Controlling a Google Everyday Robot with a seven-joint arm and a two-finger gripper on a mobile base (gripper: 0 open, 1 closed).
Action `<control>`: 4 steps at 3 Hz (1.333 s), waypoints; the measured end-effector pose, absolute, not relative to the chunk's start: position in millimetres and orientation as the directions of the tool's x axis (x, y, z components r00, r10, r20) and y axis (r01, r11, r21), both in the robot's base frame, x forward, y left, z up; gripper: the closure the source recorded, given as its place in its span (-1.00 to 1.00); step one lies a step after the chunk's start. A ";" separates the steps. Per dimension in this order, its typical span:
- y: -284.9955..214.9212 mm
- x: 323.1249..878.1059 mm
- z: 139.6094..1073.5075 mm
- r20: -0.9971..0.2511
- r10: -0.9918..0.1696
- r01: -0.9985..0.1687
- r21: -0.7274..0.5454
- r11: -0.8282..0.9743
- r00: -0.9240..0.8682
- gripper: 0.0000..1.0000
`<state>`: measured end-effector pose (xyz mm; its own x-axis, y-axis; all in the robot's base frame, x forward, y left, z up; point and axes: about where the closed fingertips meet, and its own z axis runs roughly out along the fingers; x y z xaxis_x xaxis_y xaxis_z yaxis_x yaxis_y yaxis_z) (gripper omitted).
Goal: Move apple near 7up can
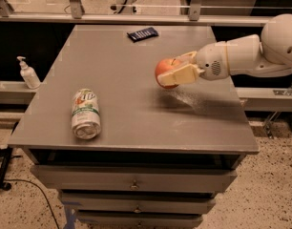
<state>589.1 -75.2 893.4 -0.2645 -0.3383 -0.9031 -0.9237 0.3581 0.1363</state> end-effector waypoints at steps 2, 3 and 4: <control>8.2 617.5 876.5 -0.931 -0.327 -0.971 0.095 0.219 -0.165 1.00; 43.5 623.8 872.4 -0.932 -0.341 -0.986 0.072 0.150 -0.120 1.00; 66.4 617.9 871.1 -0.927 -0.365 -0.994 0.062 0.091 -0.092 1.00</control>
Offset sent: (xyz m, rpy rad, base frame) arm 0.0468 0.1348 -0.0312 0.0416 -0.0918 0.2292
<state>617.9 66.4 871.1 -0.0915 -0.3649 -0.9265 -0.9939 0.0908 0.0624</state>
